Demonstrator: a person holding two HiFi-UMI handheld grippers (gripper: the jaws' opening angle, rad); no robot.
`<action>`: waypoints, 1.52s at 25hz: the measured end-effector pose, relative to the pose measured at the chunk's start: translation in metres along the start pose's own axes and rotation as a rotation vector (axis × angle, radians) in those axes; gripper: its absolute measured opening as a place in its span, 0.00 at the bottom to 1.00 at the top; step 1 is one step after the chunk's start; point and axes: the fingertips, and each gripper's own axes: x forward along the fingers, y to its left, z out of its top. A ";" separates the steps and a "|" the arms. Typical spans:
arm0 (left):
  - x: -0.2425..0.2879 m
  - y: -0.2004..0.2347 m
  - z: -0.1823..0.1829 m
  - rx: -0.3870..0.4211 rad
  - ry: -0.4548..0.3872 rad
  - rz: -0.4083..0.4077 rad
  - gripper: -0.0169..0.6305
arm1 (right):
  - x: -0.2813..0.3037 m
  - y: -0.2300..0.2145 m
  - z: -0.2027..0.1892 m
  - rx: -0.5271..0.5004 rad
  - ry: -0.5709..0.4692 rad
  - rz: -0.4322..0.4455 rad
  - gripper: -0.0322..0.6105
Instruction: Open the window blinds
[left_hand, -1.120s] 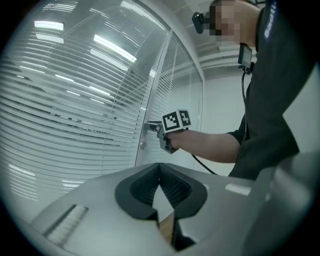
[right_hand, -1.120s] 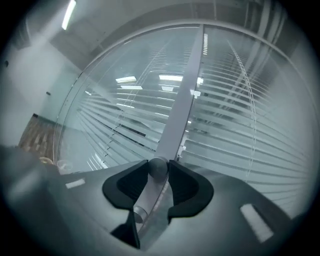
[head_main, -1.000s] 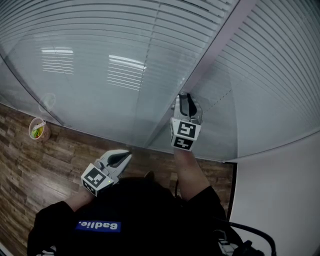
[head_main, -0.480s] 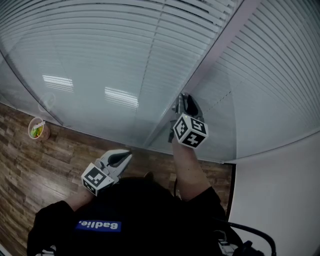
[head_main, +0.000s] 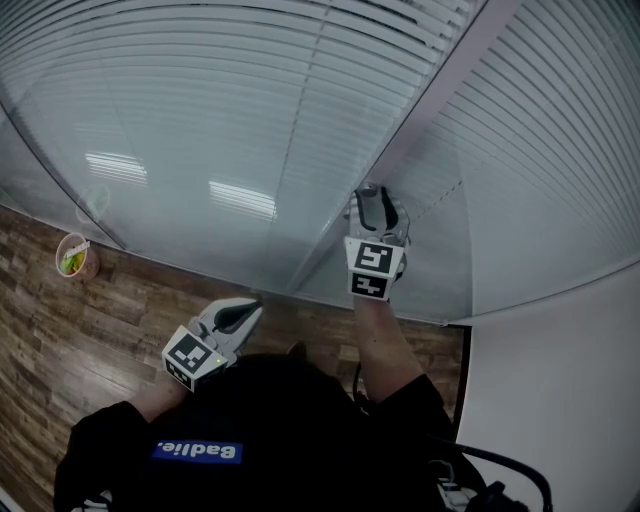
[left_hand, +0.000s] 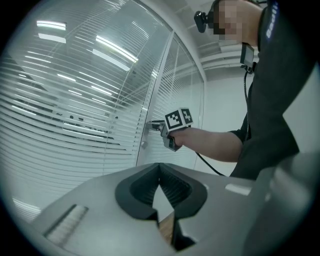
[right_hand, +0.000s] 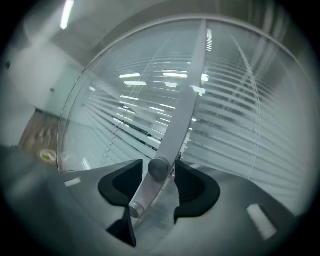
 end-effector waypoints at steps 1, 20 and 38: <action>0.000 0.000 0.000 -0.003 0.000 0.001 0.03 | 0.000 0.001 0.000 -0.100 0.000 -0.007 0.37; 0.006 -0.004 -0.004 -0.019 0.001 -0.004 0.03 | 0.000 0.014 -0.006 -1.005 0.016 -0.080 0.25; 0.006 -0.001 -0.004 -0.023 -0.007 0.003 0.03 | 0.001 0.007 -0.003 -0.510 -0.005 -0.056 0.25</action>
